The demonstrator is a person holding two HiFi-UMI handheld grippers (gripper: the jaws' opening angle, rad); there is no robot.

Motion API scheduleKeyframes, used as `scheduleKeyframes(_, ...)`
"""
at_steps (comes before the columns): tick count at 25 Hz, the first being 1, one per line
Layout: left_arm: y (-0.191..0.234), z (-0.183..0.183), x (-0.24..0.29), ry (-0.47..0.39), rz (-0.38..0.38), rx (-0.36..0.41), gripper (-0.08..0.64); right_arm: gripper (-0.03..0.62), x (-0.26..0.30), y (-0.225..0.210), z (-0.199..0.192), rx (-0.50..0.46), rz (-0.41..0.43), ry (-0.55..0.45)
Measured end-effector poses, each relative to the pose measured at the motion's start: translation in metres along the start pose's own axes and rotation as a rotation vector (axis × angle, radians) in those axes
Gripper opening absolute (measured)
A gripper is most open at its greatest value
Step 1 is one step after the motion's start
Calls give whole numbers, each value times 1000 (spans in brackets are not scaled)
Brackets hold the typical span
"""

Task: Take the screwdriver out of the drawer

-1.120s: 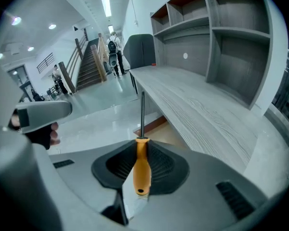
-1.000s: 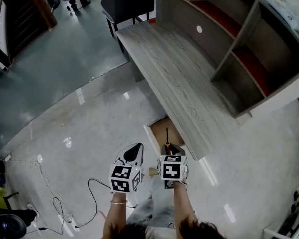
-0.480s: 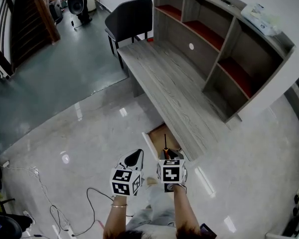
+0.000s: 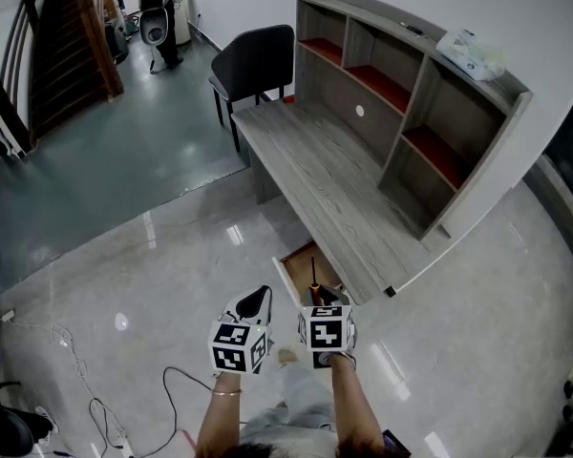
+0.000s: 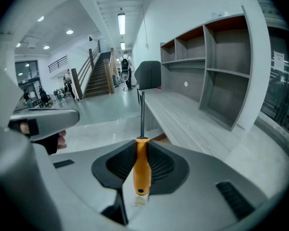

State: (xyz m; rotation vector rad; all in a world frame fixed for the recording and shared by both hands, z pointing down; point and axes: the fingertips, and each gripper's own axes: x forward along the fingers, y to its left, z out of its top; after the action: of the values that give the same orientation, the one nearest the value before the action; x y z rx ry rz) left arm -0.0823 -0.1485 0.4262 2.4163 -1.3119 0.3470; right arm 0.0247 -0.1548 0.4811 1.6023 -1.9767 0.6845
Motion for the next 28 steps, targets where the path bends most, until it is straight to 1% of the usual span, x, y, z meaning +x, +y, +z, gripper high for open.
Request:
scheduleKeyframes(13,-21,13,-69,-95,34,12,18,86,-67,21,0,-53,4,-87)
scheduleKeyframes(28,-70,14,-141,-170,34,53,18,86,-144,43,-13,-97,19,-174)
